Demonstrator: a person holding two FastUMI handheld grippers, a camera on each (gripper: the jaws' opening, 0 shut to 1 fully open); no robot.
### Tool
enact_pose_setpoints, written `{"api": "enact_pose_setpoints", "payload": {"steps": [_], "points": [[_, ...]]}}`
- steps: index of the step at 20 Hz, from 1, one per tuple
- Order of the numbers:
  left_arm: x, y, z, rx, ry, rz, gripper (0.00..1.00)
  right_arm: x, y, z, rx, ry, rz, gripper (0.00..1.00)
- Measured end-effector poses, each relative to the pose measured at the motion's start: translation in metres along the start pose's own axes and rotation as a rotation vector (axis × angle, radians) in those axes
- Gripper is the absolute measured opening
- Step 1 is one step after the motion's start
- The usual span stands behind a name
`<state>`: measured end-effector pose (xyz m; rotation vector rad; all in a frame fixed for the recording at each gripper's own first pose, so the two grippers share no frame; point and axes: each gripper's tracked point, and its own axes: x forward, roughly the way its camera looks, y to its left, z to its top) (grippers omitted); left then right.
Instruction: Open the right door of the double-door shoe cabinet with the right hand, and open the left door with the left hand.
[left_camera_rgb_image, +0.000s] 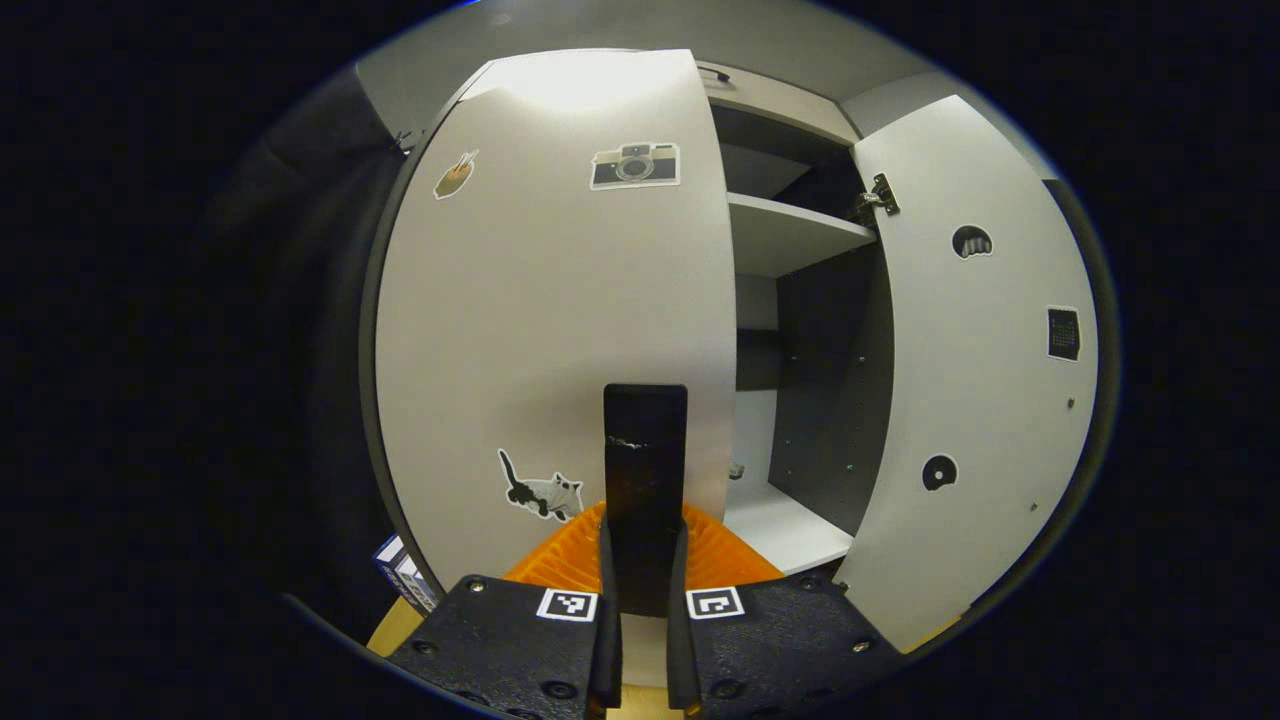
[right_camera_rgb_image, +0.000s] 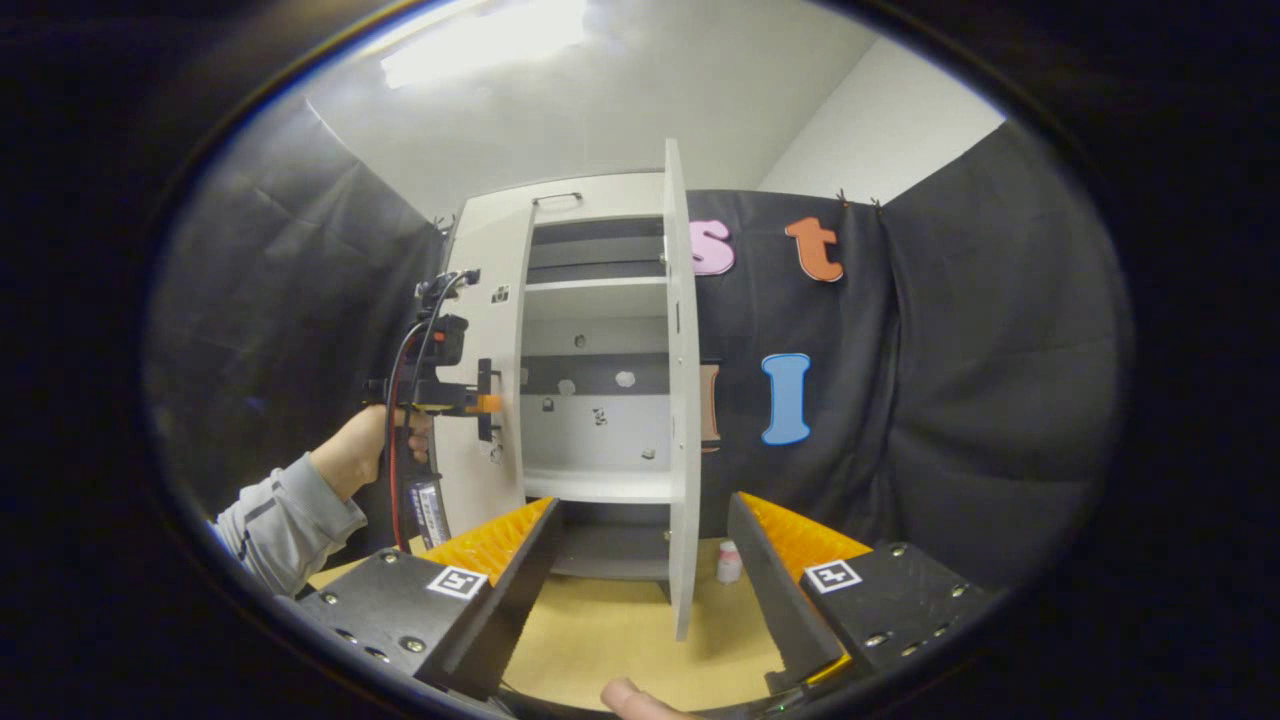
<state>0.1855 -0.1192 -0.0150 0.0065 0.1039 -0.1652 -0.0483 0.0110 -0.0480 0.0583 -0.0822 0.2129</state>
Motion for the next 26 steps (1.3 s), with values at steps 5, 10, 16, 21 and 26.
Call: {"api": "enact_pose_setpoints", "payload": {"steps": [5, 10, 16, 21, 26], "points": [[-0.024, 0.009, -0.001, 0.007, 0.009, -0.022, 0.18, -0.014, 0.014, 0.013, 0.031, -0.047, 0.004, 0.99], [-0.047, 0.02, 0.0, 0.004, 0.01, -0.034, 0.19, -0.022, 0.03, 0.013, 0.006, -0.058, 0.019, 0.99], [-0.087, 0.053, 0.002, -0.006, -0.006, -0.027, 0.17, -0.019, 0.032, 0.013, -0.007, -0.064, 0.038, 0.96], [-0.112, 0.086, 0.003, 0.011, -0.017, 0.001, 0.15, -0.023, 0.033, 0.011, -0.002, -0.062, 0.052, 0.96], [-0.126, 0.118, 0.002, 0.031, -0.02, 0.039, 0.13, -0.022, 0.041, 0.013, -0.001, -0.075, 0.085, 0.99]]}}
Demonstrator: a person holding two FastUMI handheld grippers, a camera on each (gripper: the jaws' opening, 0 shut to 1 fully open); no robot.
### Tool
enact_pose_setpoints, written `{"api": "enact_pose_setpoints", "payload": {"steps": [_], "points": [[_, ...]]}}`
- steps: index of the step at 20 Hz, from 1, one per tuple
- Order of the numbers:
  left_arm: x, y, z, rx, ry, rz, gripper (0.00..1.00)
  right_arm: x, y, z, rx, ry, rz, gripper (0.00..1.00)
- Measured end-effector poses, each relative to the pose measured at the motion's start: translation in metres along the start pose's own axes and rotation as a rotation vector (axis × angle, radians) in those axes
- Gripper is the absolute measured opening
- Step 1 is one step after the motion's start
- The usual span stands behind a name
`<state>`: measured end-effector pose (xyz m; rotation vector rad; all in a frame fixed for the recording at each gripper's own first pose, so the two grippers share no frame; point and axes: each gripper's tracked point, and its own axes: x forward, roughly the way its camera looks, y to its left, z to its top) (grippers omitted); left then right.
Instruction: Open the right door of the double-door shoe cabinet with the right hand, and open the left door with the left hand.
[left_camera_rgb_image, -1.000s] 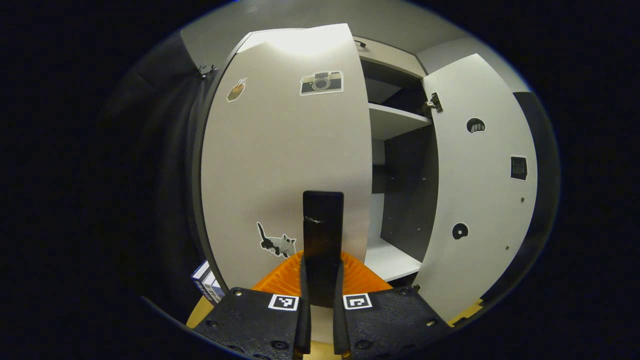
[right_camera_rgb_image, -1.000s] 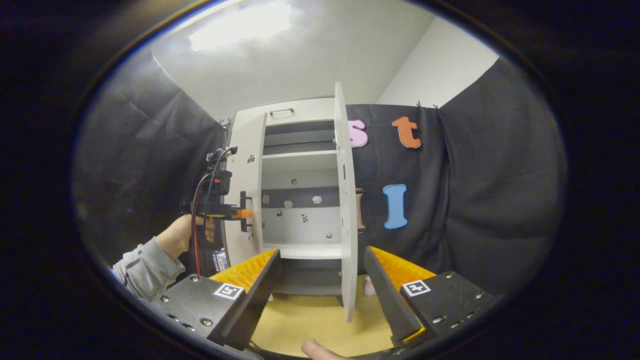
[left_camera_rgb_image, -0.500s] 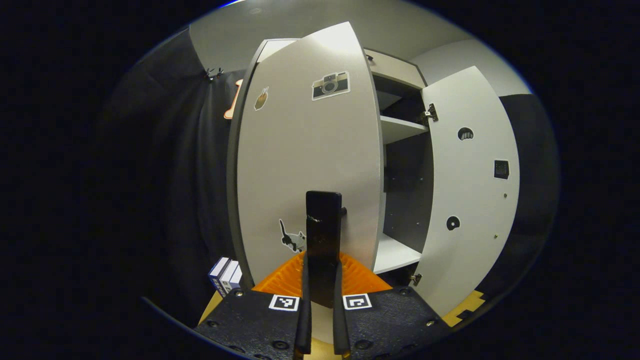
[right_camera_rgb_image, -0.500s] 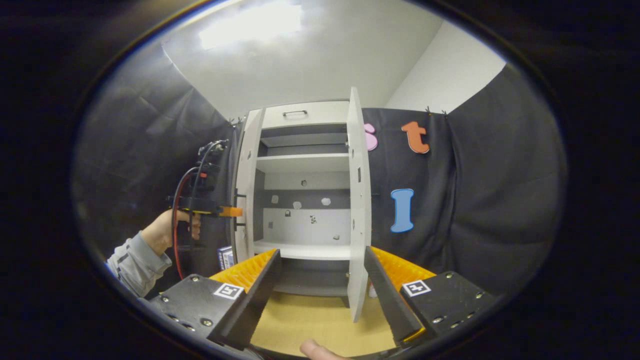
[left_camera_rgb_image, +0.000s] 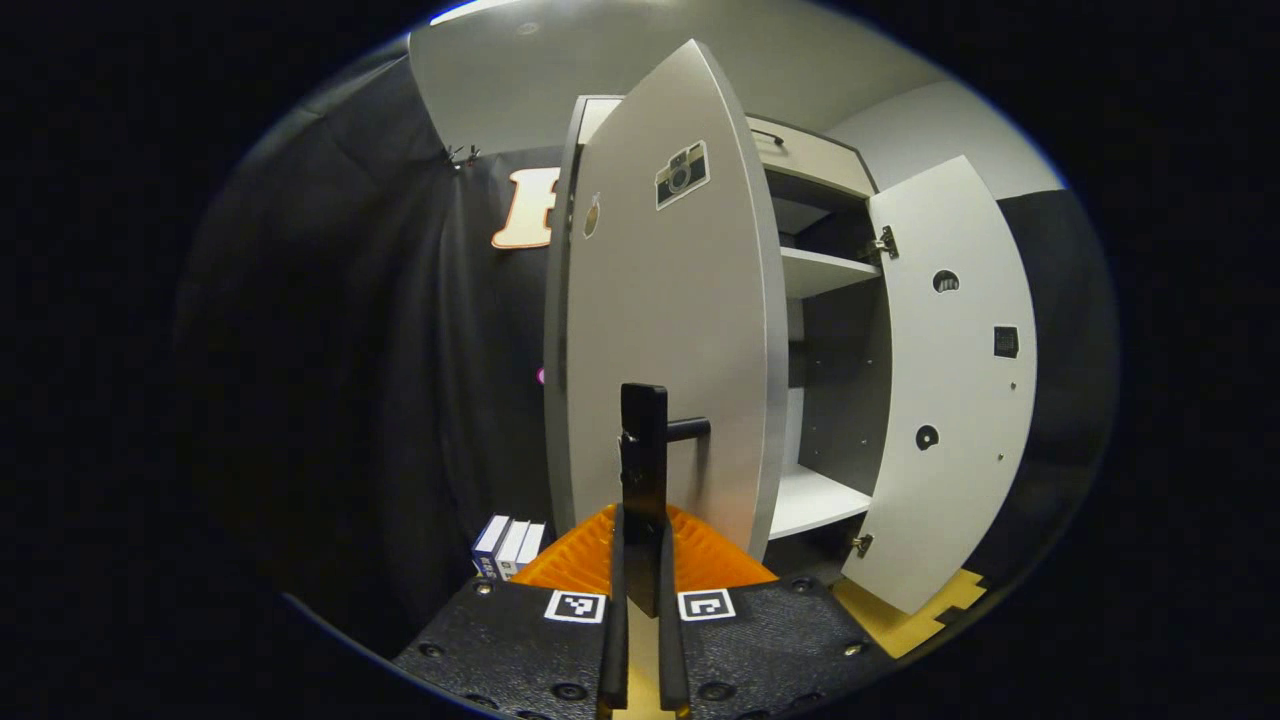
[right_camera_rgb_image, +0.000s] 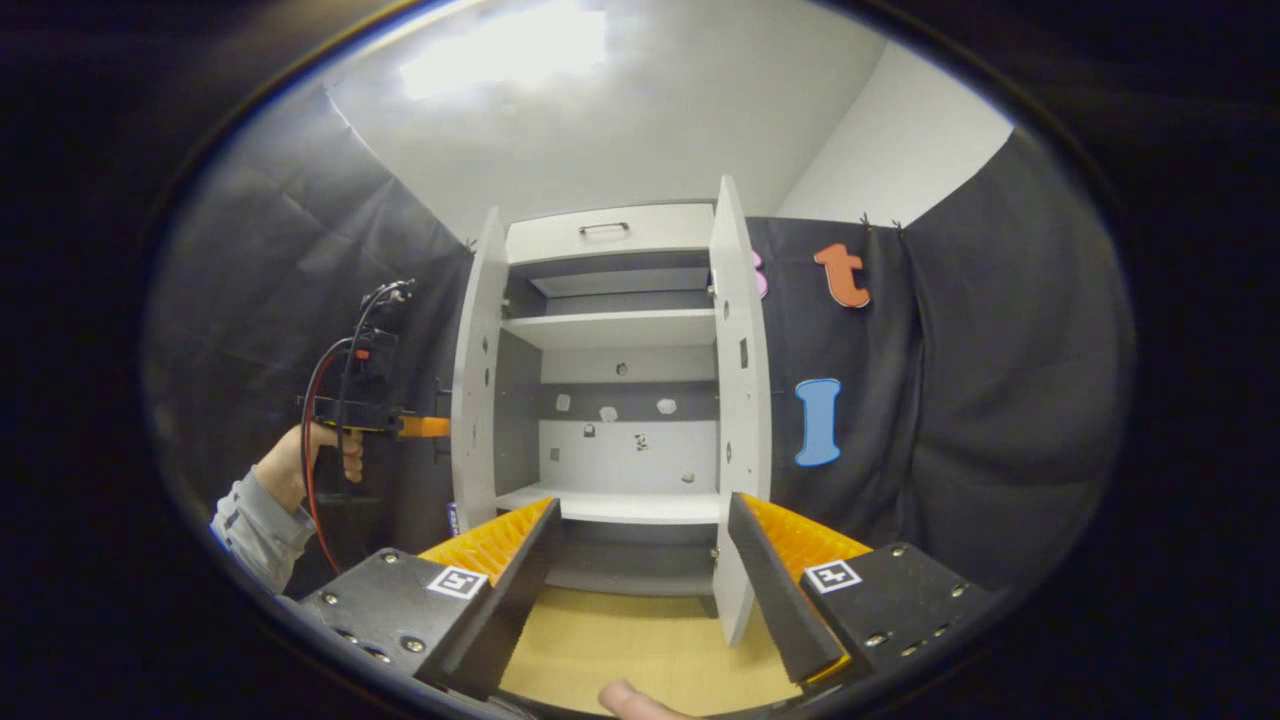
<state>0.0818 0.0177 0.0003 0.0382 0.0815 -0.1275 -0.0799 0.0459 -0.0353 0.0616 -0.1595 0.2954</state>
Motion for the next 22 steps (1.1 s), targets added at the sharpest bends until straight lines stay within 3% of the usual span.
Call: {"api": "enact_pose_setpoints", "payload": {"steps": [4, 6, 7, 10, 11, 14, 22], "points": [[-0.005, 0.027, -0.002, 0.04, 0.012, 0.041, 0.08, 0.006, 0.02, 0.004, -0.007, -0.008, 0.025, 0.96], [-0.006, 0.051, 0.0, 0.062, 0.0, 0.096, 0.04, 0.004, 0.029, 0.0, -0.006, -0.006, 0.043, 0.99], [-0.007, 0.067, -0.002, 0.064, -0.006, 0.128, 0.01, 0.004, 0.031, -0.001, -0.009, -0.005, 0.049, 0.96], [-0.009, 0.067, 0.0, -0.075, -0.01, 0.047, 0.0, 0.004, 0.038, -0.004, -0.017, 0.0, 0.059, 0.99], [-0.012, 0.063, 0.002, -0.089, -0.003, 0.033, 0.0, 0.003, 0.041, -0.004, -0.018, 0.002, 0.061, 0.96], [-0.01, 0.074, 0.0, -0.008, -0.008, 0.066, 0.0, 0.003, 0.045, -0.005, -0.022, 0.004, 0.062, 0.96], [-0.01, 0.075, 0.0, -0.007, -0.006, 0.102, 0.0, 0.001, 0.041, -0.004, -0.016, 0.004, 0.053, 0.96]]}}
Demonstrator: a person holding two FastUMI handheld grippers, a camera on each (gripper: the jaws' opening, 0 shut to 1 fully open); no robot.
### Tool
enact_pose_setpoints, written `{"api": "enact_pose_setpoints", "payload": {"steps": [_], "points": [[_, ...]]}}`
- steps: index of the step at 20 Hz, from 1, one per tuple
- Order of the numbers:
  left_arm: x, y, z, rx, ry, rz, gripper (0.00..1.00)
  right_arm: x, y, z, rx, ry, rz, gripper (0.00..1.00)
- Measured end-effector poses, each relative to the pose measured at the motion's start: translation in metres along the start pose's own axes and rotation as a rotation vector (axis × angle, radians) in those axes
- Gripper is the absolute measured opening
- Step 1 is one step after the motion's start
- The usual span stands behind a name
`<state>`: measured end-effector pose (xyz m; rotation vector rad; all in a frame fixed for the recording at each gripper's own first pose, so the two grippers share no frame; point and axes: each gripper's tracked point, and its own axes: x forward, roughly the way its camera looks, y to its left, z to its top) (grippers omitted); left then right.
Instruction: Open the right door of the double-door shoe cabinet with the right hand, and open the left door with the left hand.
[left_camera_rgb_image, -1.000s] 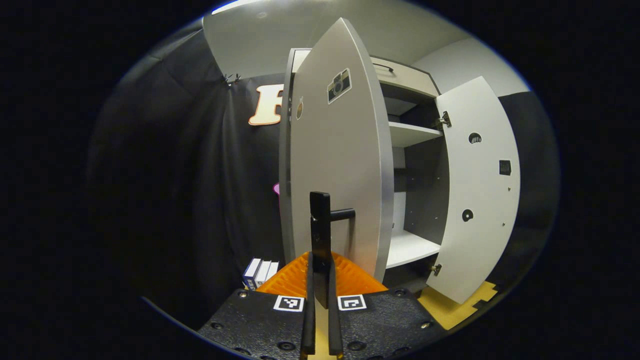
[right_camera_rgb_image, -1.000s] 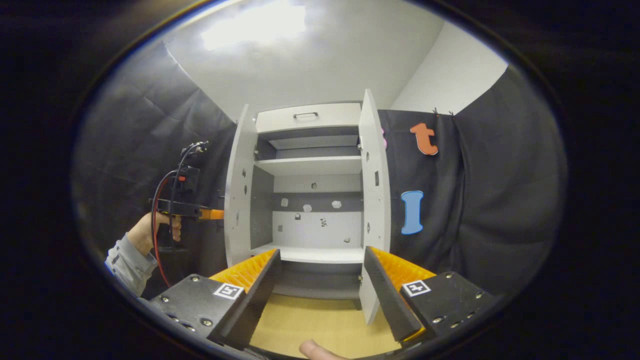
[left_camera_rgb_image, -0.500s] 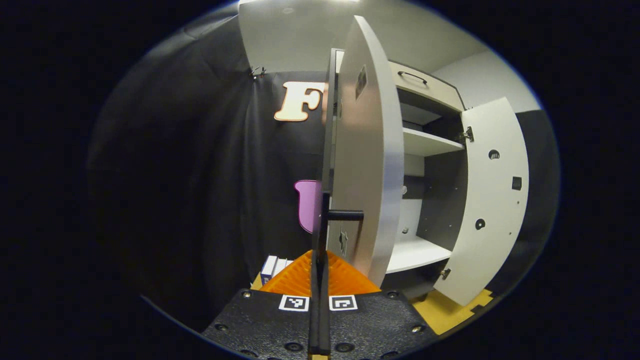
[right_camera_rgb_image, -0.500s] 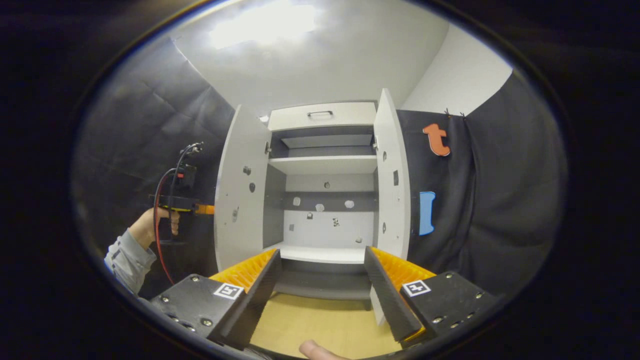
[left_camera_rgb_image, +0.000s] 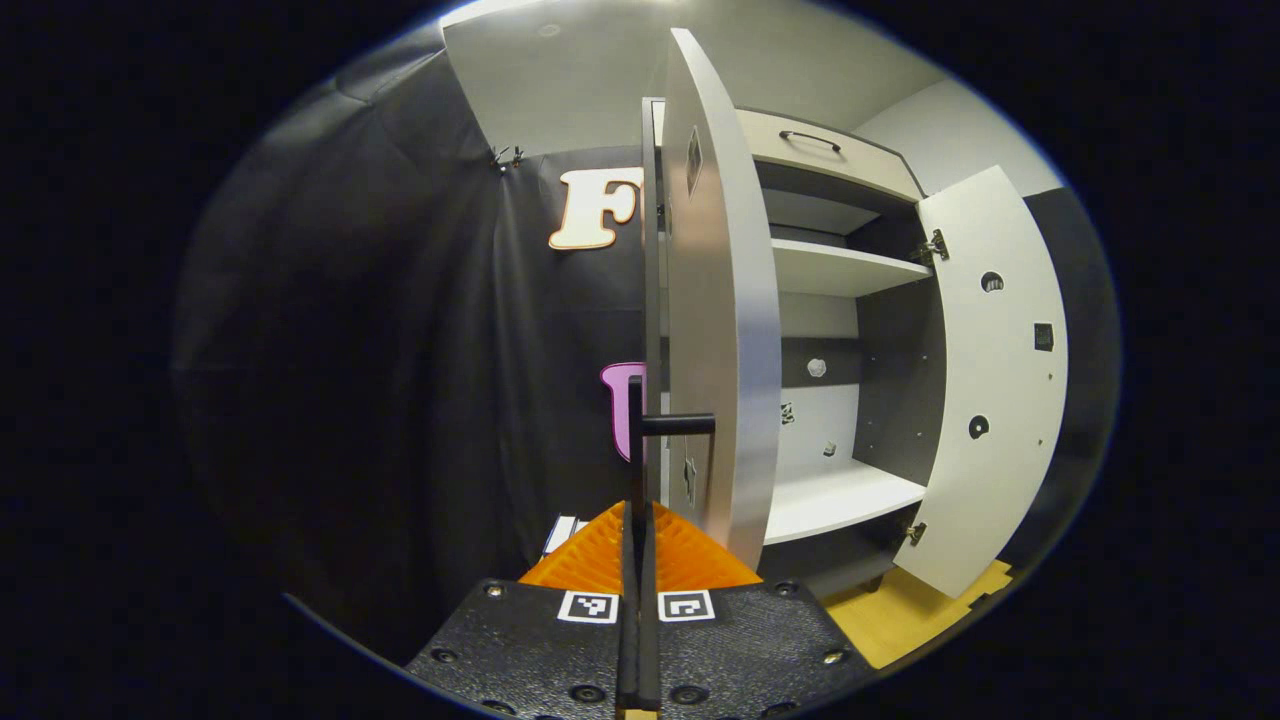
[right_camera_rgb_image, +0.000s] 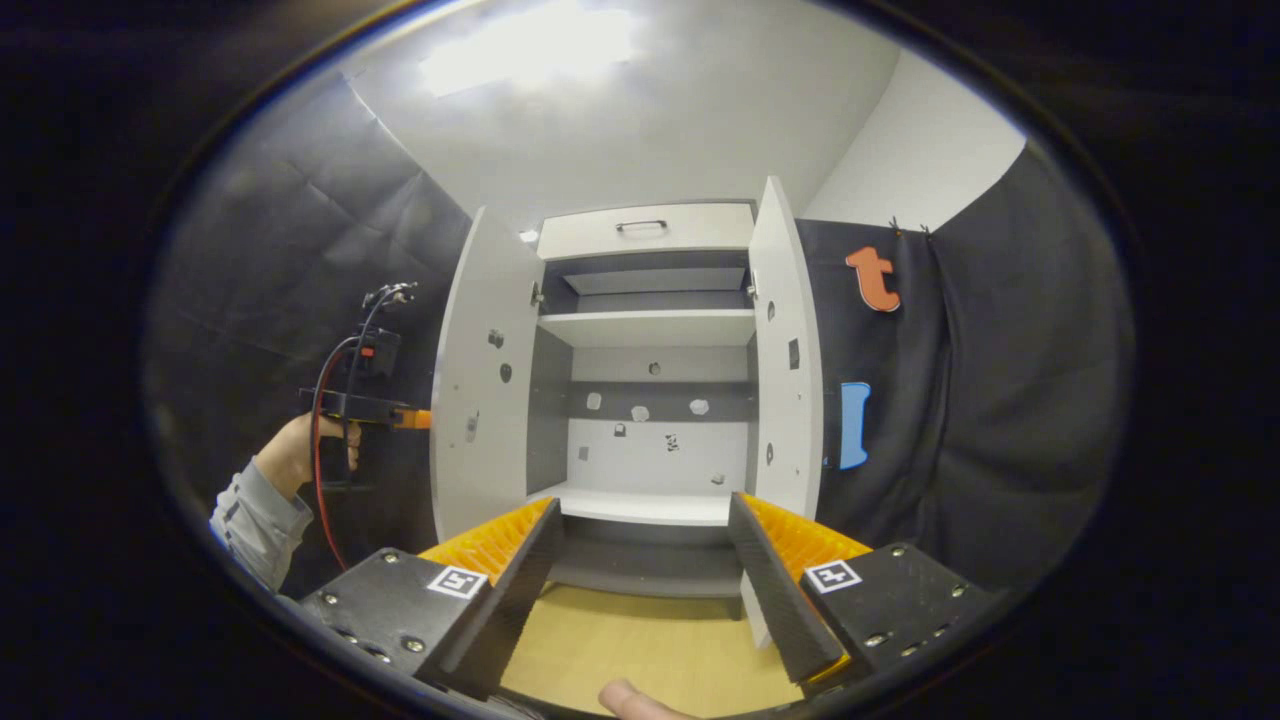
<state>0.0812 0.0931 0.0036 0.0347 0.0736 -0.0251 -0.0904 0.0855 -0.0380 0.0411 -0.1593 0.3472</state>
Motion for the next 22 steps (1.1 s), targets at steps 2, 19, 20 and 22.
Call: {"api": "enact_pose_setpoints", "payload": {"steps": [2, 19, 20, 22], "points": [[0.001, 0.001, -0.001, 0.012, 0.0, 0.009, 0.0, 0.0, -0.006, 0.0, 0.01, -0.003, -0.009, 0.99], [-0.12, -0.06, 0.016, 0.057, -0.117, 0.044, 0.97, -0.017, -0.029, 0.01, 0.029, -0.018, -0.059, 0.99], [-0.13, -0.067, 0.008, 0.043, -0.106, 0.042, 0.97, -0.019, -0.031, 0.007, 0.025, -0.009, -0.068, 1.0], [-0.143, -0.074, -0.007, 0.006, -0.077, 0.055, 0.97, -0.024, -0.032, 0.005, 0.007, 0.001, -0.082, 0.99]]}}
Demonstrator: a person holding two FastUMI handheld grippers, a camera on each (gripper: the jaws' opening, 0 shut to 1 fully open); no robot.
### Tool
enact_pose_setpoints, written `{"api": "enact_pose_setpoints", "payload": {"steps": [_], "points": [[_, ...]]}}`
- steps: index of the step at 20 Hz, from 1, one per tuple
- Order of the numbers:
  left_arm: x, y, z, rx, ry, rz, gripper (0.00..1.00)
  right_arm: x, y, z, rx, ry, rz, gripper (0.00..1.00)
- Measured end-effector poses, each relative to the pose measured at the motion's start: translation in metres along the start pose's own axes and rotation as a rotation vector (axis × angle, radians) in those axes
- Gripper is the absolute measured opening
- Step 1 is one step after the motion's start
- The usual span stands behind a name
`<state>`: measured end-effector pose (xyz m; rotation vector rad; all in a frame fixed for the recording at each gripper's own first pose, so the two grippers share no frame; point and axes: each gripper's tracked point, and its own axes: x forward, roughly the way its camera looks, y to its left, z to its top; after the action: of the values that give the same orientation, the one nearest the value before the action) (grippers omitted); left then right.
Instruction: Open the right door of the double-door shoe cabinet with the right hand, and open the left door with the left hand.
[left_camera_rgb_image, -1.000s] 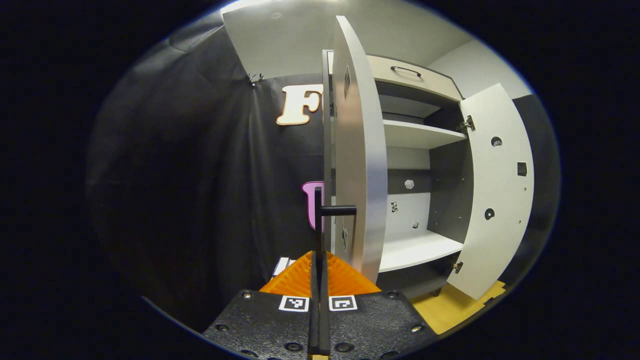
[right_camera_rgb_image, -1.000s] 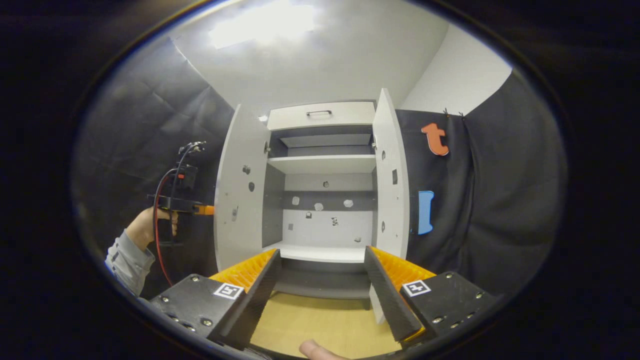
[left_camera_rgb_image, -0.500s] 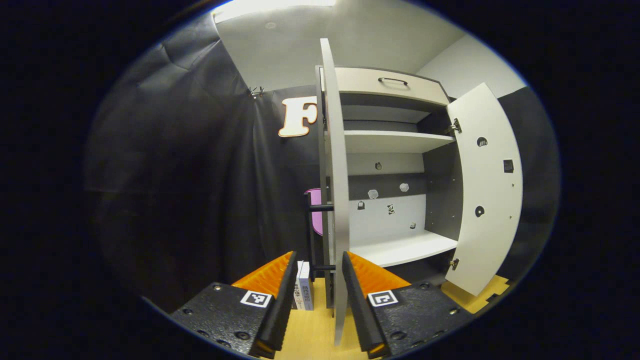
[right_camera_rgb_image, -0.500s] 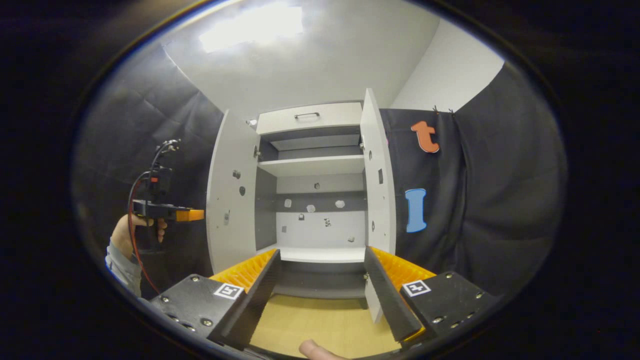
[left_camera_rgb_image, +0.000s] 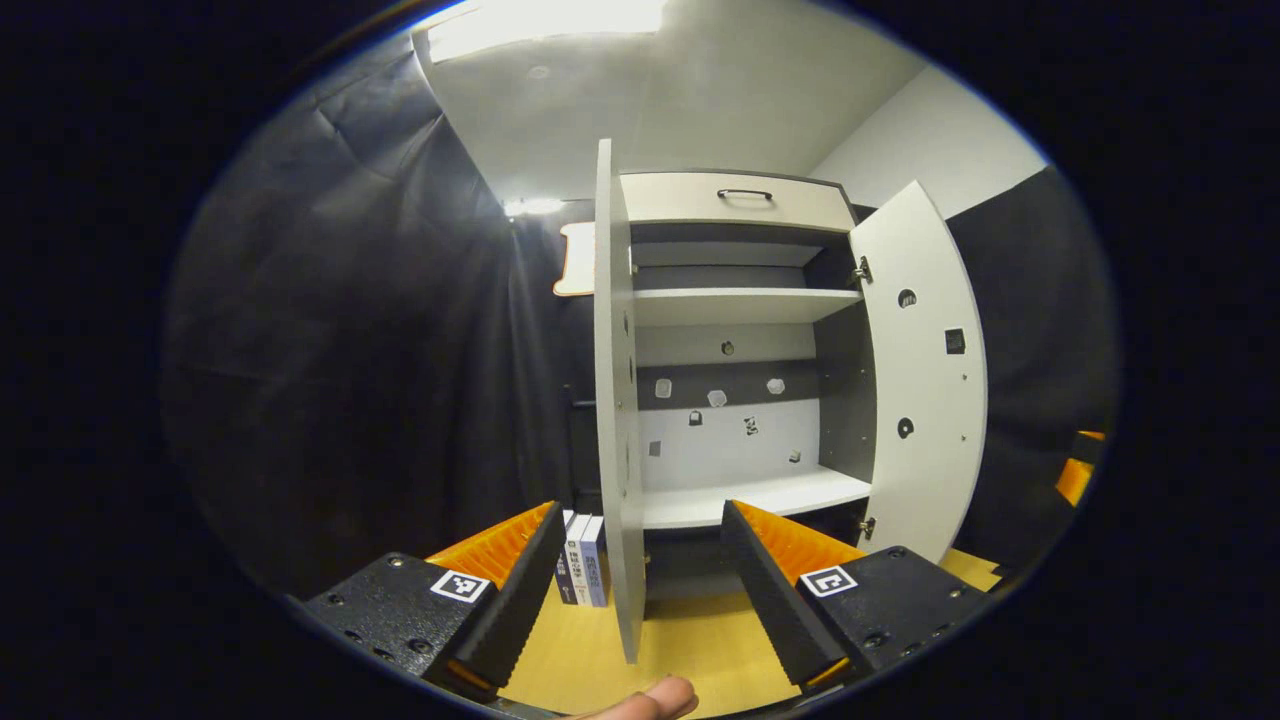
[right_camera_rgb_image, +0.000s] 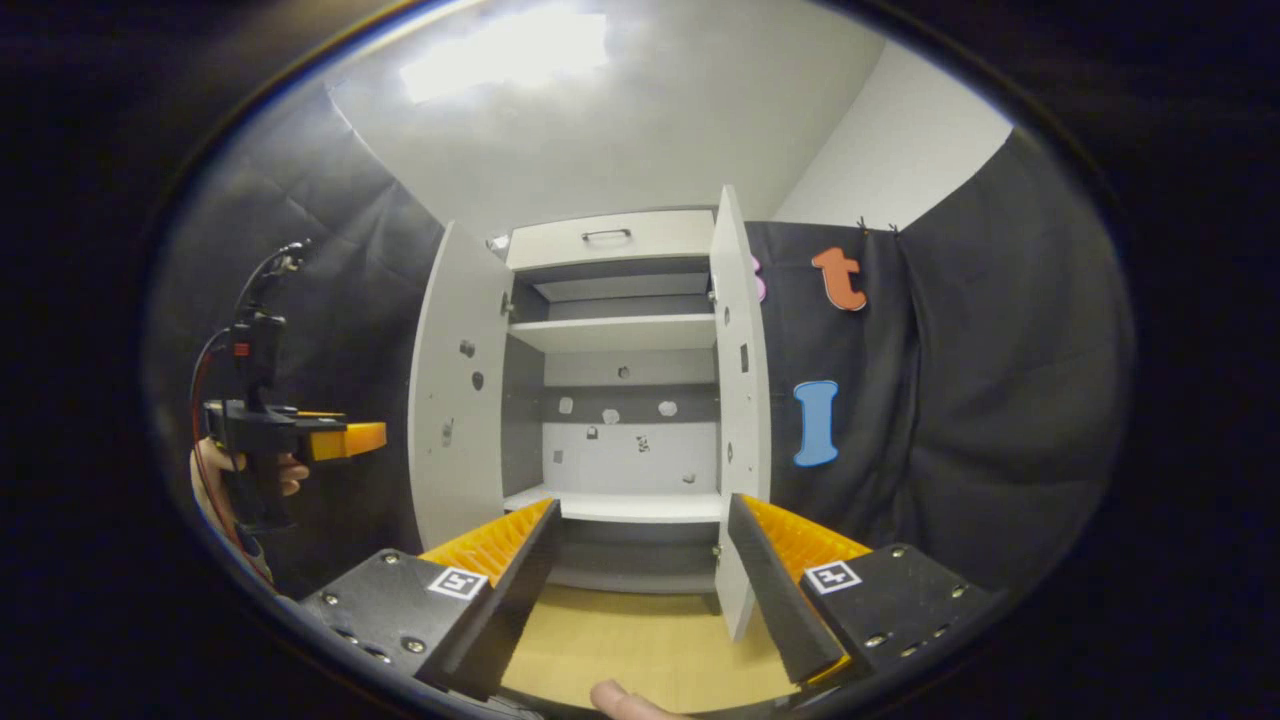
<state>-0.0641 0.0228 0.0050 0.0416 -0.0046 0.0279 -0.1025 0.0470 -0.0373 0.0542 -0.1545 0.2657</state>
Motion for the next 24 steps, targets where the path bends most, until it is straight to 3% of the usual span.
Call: {"api": "enact_pose_setpoints", "payload": {"steps": [2, 6, 9, 10, 16, 20, 24], "points": [[-0.013, -0.01, -0.013, -0.033, 0.022, -0.008, 1.0, -0.003, -0.002, -0.001, -0.034, 0.002, -0.016, 0.95], [-0.032, -0.015, -0.031, -0.033, 0.017, 0.01, 0.98, -0.011, -0.008, -0.005, -0.061, 0.008, -0.047, 0.99], [-0.037, -0.017, -0.044, -0.027, 0.014, 0.037, 0.99, -0.01, -0.016, -0.015, -0.071, 0.034, -0.071, 0.96], [-0.038, -0.017, -0.049, -0.021, 0.02, 0.04, 0.99, -0.007, -0.018, -0.018, -0.071, 0.044, -0.075, 0.99], [-0.033, -0.03, -0.051, -0.006, 0.024, -0.001, 0.98, 0.007, -0.035, -0.02, -0.054, 0.074, -0.106, 0.99], [-0.029, -0.025, -0.055, -0.011, 0.037, 0.016, 0.98, 0.009, -0.043, -0.023, -0.048, 0.092, -0.119, 0.96], [-0.027, -0.026, -0.053, -0.013, 0.026, 0.011, 0.98, 0.012, -0.045, -0.022, -0.034, 0.092, -0.111, 0.99]]}}
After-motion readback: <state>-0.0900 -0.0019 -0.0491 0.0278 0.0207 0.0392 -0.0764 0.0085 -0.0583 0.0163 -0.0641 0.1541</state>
